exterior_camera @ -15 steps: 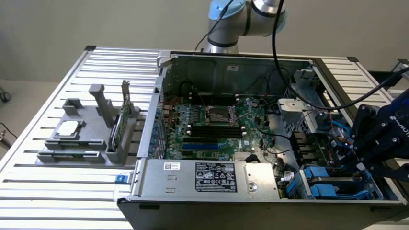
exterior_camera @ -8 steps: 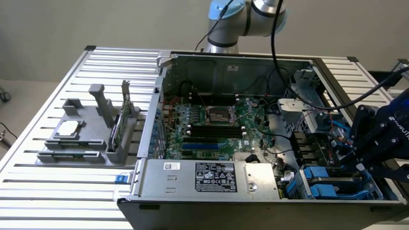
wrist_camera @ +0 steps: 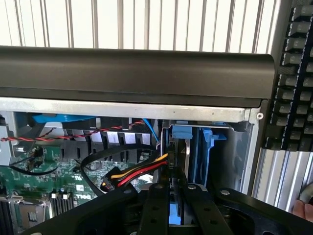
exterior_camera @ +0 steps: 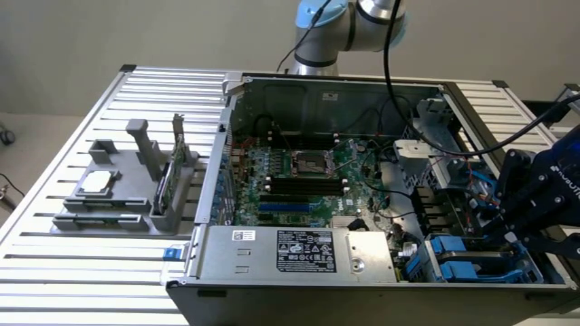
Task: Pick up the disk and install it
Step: 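Insert the first disk wire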
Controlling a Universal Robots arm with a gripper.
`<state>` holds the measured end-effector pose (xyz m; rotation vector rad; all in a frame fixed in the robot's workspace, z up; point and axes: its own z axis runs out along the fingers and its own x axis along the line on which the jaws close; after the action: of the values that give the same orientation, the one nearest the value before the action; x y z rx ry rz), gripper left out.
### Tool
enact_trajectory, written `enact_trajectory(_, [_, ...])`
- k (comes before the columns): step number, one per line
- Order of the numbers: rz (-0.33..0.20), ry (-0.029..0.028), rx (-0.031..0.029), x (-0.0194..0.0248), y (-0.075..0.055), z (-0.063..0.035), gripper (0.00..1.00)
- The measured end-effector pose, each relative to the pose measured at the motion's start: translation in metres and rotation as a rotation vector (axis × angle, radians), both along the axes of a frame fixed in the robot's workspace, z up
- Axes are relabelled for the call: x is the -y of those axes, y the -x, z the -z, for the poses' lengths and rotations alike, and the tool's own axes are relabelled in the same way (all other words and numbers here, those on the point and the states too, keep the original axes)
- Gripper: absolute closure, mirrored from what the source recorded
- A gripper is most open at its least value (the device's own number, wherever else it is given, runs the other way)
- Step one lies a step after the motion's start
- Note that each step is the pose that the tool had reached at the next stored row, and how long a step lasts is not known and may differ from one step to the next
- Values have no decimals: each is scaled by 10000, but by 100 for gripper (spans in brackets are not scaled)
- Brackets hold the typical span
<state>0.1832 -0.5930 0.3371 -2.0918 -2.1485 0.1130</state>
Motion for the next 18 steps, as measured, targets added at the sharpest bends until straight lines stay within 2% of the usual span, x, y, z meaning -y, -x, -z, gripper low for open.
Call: enact_trajectory(18, [-81, -4, -1, 0, -19, 31, 84])
